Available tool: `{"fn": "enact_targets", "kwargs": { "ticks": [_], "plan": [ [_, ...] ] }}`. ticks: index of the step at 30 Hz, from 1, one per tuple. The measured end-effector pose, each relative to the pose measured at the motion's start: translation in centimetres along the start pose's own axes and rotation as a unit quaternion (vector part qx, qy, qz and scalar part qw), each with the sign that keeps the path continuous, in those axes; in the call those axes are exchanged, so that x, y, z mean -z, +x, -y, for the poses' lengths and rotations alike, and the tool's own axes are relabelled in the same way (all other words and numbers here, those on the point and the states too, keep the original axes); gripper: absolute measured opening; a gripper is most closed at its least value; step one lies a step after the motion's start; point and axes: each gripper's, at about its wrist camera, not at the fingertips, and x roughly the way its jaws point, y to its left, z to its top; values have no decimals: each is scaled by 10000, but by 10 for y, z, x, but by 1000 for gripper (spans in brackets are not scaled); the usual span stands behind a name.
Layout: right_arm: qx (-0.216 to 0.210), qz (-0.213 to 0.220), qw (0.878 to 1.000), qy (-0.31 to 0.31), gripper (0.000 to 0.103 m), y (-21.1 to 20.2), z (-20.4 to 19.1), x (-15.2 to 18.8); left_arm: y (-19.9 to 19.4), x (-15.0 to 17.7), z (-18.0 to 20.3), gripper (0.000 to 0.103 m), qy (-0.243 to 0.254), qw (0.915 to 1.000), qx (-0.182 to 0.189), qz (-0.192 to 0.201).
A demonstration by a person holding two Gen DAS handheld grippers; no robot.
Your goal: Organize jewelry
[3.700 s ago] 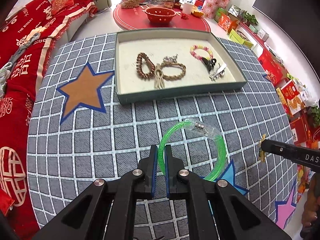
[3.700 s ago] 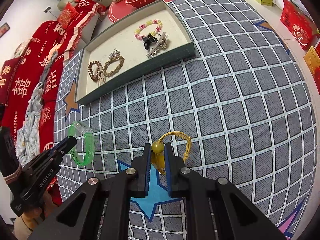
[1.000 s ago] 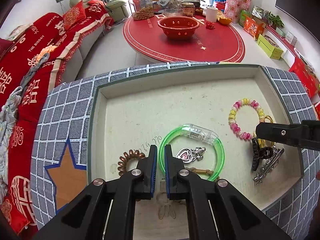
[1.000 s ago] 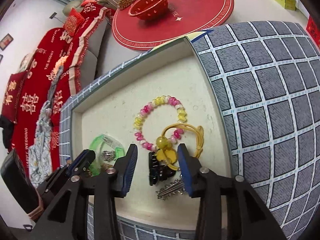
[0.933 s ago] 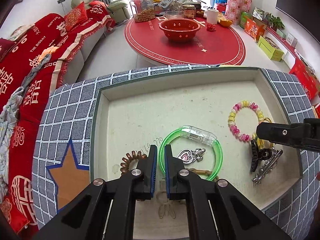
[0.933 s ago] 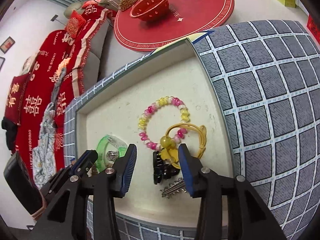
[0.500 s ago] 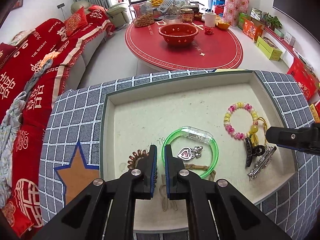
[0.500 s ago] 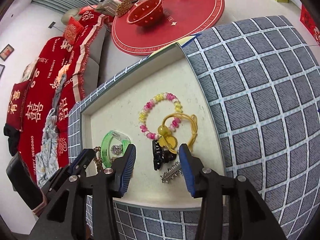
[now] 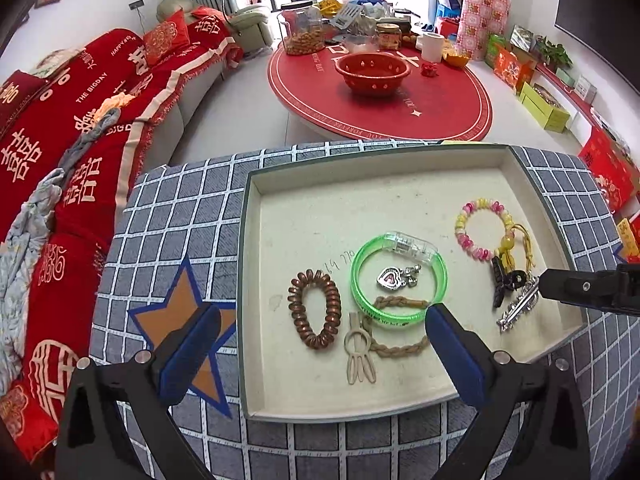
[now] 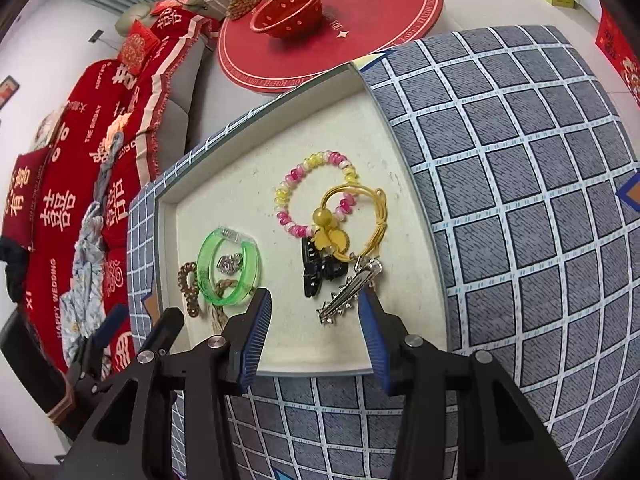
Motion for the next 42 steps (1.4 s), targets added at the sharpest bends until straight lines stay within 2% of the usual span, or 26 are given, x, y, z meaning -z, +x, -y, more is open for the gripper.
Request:
{"fn": "enact_targets", "kwargs": {
  "ticks": [1,4,6,8,11,14,20,27,32,36,42],
  "plan": [
    [40,6,10000,-49,59,0,-2,2,-2,1,-1,103,13,10000,-19,-4],
    [181,3,9997,-161,59,-2,-8,8,-7,7,-5,103,80,9999,-107,-1],
    [361,-93,9991,-220,64,0,-10,12,-9,12,-8,103,100,9999,-112,-42],
    [496,-238,9982,-253,84,4,-11,15,-9,17,-11,103,90,9999,-116,-81],
    [569,-331,9973,-322,84,6,-15,23,-11,26,-16,103,76,9999,-59,-129],
    [450,-413,9978,-266,84,5,-17,30,-13,38,-21,103,57,9997,27,-215],
    [374,-198,9988,-256,85,-7,-19,48,-25,62,-28,103,0,9997,115,-234],
    [554,337,9969,-436,86,-21,-19,86,-43,87,-40,103,-240,9993,228,-169],
    [814,1024,9880,-820,86,-38,-24,117,-57,100,-39,103,-174,9996,230,-17],
    [960,1221,9836,-916,86,-47,-24,134,-66,108,-39,103,-201,9992,341,22],
    [1020,1435,9821,-666,86,-57,-18,153,-79,118,-41,103,-219,9989,388,152]
  ]
}}
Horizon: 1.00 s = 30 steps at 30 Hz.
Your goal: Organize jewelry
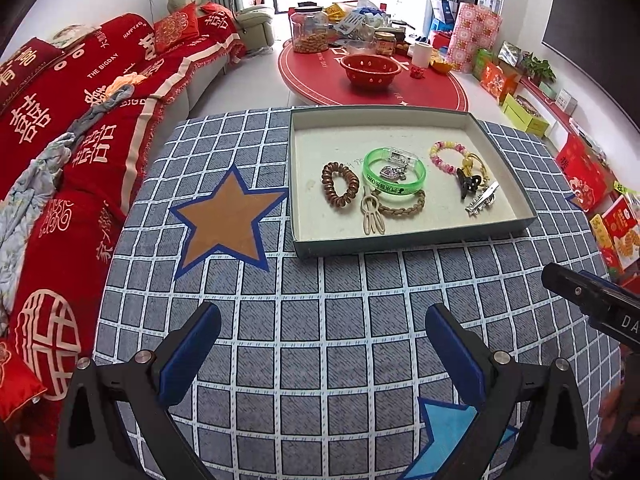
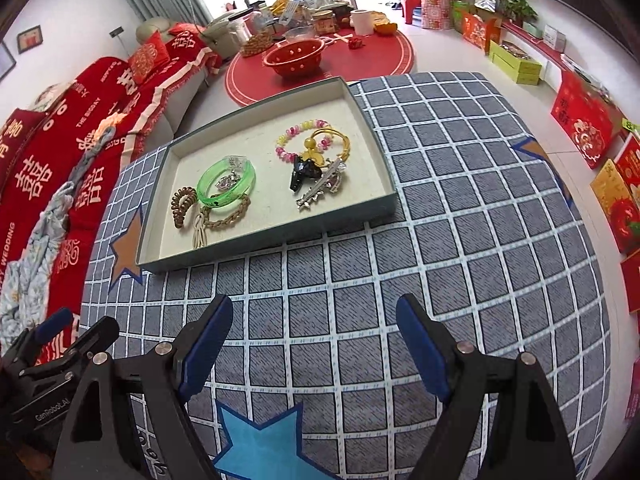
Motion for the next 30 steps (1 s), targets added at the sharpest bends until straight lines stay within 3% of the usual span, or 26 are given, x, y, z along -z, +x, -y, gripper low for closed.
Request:
{"fn": "enact_targets", "kwargs": {
  "ticks": [10,18,23,30],
  "plan": [
    [158,220,9995,-138,86,-17,-3,19,-11,17,-7,103,-81,10000,-12,1],
    [303,776,9949,-569,86,-35,-17,31,-26,28,-13,103,-93,9987,-188,466],
    [476,1337,9845,-1026,86,-50,-30,41,-27,34,-12,103,-70,9989,-127,452],
    [455,1459,9812,-1179,86,-57,-36,48,-34,42,-6,103,-172,9973,-78,707]
  ]
}}
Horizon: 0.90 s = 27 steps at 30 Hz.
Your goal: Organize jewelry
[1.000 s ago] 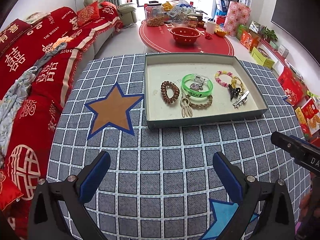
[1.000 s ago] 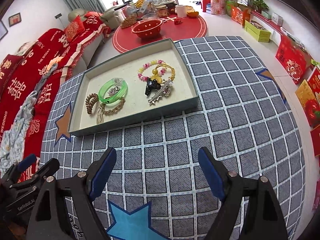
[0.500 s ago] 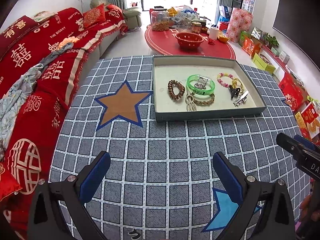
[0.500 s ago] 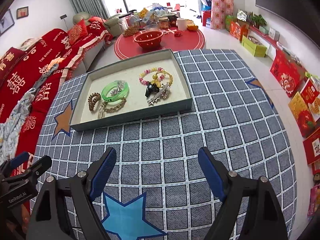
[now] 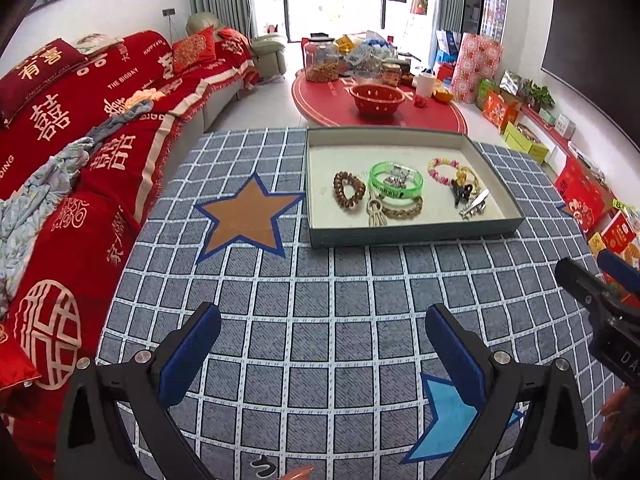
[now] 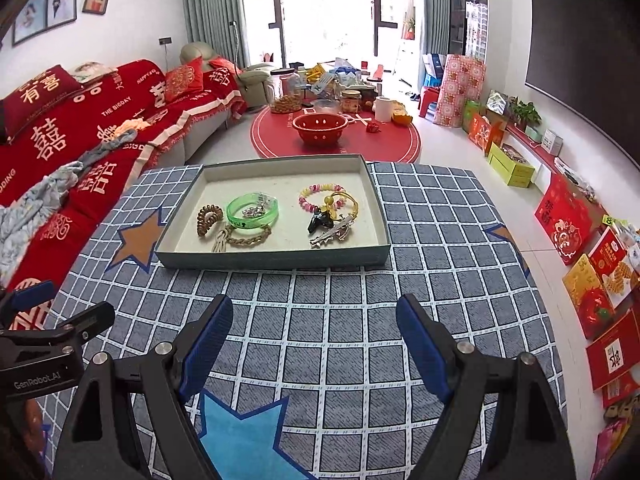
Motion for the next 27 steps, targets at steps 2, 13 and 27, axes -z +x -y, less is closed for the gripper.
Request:
{"fn": "enact_targets", "kwargs": {
  "ticks": [2,13,27],
  "plan": [
    [-25,25,10000,73,86,-2,2,2,-3,0,2,103,-8,10000,29,79],
    [-2,-29,9996,291,86,-5,10,14,-7,6,3,103,-31,9998,-120,155],
    [7,-19,9995,305,86,-5,11,16,-10,12,5,103,-37,9997,-131,221]
  ]
}}
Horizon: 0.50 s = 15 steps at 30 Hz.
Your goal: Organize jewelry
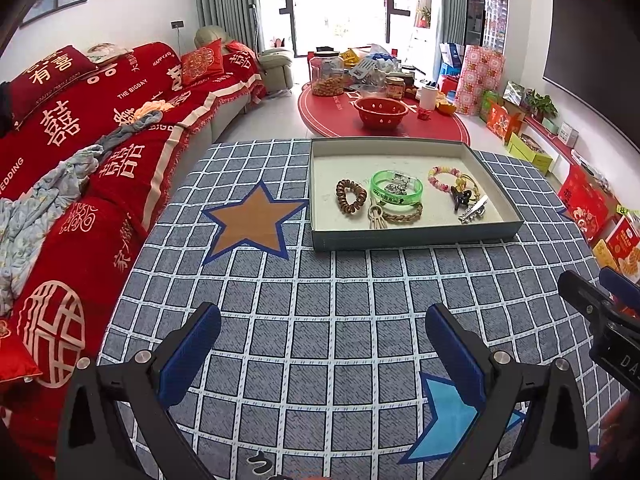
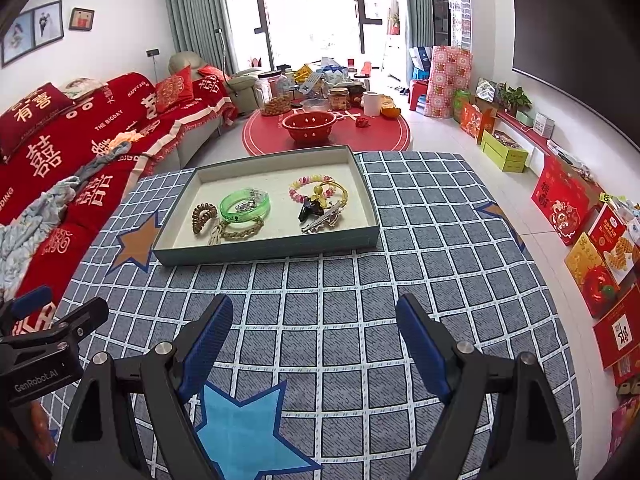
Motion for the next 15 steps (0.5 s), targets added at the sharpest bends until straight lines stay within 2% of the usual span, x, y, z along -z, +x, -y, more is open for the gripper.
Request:
{"fn": "enact_targets", "kwargs": {
  "ticks": [15],
  "plan": [
    [-8,0,10000,2,86,-1,-1,1,0,4,-1,103,19,10000,-7,-10]
  ]
}}
